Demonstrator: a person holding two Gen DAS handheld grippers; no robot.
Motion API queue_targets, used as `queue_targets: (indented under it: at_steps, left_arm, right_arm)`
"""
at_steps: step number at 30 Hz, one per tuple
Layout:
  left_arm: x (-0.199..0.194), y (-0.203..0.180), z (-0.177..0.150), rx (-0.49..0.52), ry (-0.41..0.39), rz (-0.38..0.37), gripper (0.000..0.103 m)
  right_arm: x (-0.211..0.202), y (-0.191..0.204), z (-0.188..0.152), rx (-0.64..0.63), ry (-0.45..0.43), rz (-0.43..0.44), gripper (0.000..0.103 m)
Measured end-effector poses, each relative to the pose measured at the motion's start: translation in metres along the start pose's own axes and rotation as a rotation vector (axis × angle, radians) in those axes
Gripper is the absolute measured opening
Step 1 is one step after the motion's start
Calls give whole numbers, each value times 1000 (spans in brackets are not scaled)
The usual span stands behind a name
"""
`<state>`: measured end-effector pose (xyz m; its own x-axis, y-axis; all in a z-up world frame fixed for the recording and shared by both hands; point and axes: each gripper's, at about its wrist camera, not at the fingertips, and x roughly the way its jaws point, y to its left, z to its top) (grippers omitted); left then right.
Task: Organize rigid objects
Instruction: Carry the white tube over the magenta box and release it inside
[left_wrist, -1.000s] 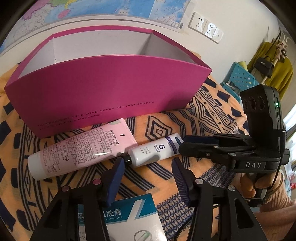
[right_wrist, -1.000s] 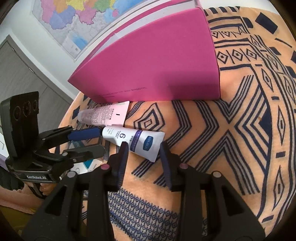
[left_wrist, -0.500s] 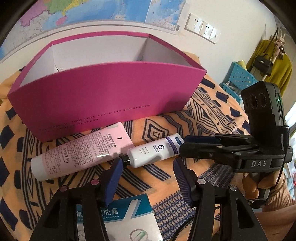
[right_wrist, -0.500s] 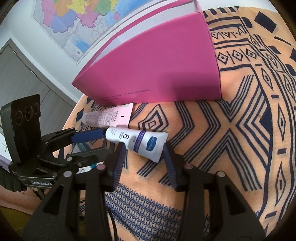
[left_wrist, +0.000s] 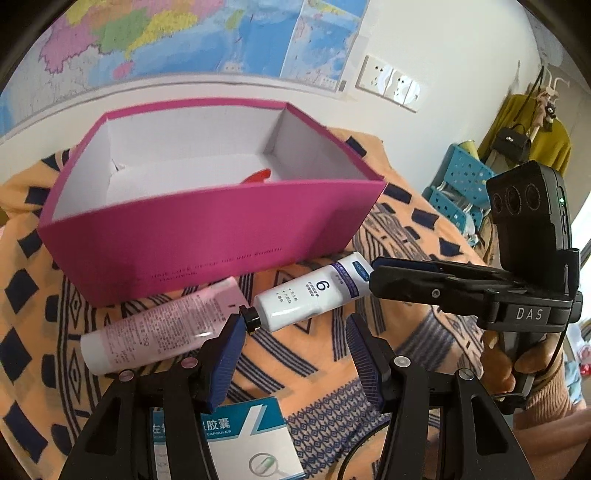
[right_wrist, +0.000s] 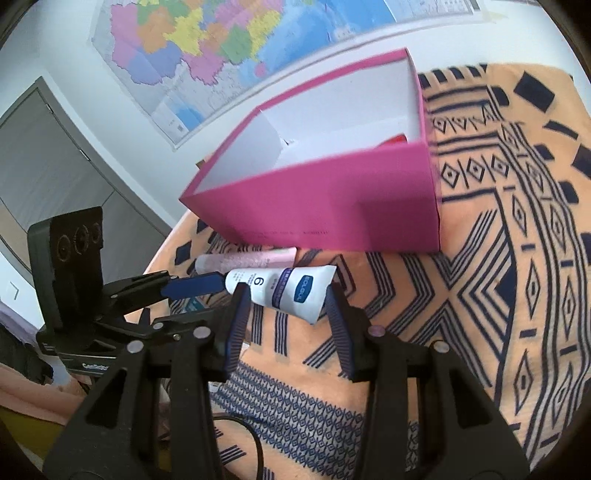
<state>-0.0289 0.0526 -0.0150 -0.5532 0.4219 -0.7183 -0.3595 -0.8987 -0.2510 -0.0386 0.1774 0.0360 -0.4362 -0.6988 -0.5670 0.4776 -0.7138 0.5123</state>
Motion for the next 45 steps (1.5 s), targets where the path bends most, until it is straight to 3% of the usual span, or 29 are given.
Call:
queue_targets:
  at_steps: [26, 45]
  left_arm:
    - [-22, -18, 58, 83, -132, 26, 57]
    - [0, -10, 98, 69, -136, 14, 57]
  right_arm:
    - [-35, 15, 45, -94, -127, -35, 45]
    - [-26, -4, 76, -82, -131, -89, 45]
